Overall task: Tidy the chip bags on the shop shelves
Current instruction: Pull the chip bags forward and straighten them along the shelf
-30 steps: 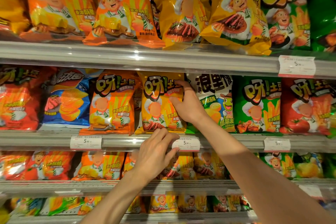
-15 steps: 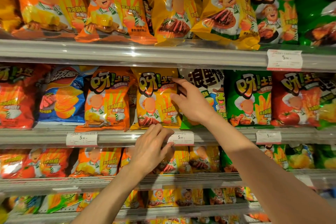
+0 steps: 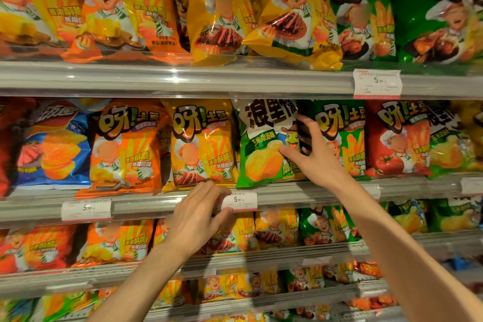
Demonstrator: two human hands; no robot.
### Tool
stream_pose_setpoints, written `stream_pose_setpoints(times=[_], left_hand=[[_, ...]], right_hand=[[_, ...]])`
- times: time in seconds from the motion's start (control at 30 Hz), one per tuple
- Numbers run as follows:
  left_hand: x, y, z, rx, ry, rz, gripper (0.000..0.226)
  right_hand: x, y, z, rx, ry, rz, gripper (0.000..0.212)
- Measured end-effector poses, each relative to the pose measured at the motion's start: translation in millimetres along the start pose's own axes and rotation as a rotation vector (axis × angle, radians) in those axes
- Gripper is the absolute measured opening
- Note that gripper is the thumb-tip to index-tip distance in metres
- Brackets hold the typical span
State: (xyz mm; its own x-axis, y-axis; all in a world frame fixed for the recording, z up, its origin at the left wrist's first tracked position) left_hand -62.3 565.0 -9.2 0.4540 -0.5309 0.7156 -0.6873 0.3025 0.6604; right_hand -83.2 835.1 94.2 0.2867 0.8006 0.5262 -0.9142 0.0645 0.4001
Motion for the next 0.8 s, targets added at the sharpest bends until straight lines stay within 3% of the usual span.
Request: stream_pose_setpoints(times=[0.1, 0.17, 0.27, 0.4, 0.8], left_hand=[[-1, 1, 0, 0.02, 0.001, 0.007, 0.031], [-1, 1, -1, 0.023, 0.0, 0.014, 0.031], [0, 1, -2, 0.024, 0.001, 0.014, 0.031], [1, 2, -1, 0.026, -0.008, 0.016, 0.03], [6, 2, -2, 0.053, -0.05, 0.033, 0.032]], right_hand=[[-7, 10, -2, -0.098, 0.079, 0.051, 0.11], [-11, 14, -6, -0.126, 0.095, 0.066, 0.115], [-16, 17, -8, -0.14, 0.121, 0.057, 0.109], [-16, 18, -4, -0.108, 0.154, -0.073, 0.101], [-34, 3, -10, -0.077, 0.09, -0.108, 0.091]])
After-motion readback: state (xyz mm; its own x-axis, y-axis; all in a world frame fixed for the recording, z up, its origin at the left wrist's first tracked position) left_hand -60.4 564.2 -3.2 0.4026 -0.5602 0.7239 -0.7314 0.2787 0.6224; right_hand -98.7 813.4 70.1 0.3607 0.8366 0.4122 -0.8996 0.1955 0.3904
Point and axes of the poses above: each hand's wrist, its own y-axis towards the middle knuckle, its own x-axis out of the back of the hand, z = x × y, the point moved 1 cm from there along y, towards the middle knuckle, and after that the axes turned 4 degrees about -z, right-handed, at the moved point
